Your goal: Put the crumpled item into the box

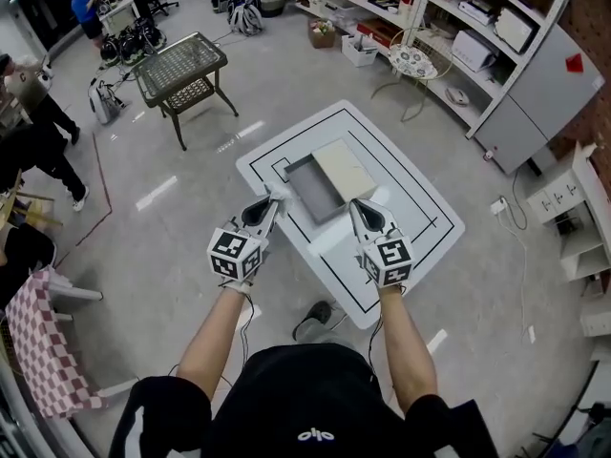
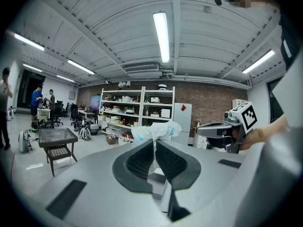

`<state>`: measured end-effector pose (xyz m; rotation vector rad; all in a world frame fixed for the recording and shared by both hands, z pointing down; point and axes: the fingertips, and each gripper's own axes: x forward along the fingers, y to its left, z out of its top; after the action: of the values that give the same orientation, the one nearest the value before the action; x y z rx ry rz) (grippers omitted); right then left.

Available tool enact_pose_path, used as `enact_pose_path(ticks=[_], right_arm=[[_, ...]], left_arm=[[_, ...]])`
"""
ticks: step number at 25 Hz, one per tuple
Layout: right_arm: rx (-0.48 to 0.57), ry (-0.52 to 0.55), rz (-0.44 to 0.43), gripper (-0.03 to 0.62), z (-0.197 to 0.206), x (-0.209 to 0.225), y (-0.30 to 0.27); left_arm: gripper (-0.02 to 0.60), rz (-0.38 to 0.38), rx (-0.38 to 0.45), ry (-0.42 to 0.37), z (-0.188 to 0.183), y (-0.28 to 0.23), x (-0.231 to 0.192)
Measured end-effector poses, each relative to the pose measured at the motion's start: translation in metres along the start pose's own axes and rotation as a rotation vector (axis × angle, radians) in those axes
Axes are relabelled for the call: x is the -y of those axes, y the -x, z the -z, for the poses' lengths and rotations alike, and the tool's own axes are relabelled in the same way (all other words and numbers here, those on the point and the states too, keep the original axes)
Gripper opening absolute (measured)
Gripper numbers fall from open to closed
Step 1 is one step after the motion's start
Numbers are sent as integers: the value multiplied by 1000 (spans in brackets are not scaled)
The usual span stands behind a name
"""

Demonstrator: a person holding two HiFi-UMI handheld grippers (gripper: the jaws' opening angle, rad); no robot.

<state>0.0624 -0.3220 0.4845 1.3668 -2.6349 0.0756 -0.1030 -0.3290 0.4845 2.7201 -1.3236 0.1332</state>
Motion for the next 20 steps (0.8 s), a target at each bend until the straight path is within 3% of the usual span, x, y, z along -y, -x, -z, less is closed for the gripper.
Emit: enact_pose_path(ticks=[9, 20], right_arm=[[-3, -13, 7, 8, 4, 52, -23], [-11, -30, 10, 8, 9, 78, -41]], left_arm=[[21, 30, -22, -12, 2, -65, 4], [21, 47, -47, -12, 9, -101, 0]])
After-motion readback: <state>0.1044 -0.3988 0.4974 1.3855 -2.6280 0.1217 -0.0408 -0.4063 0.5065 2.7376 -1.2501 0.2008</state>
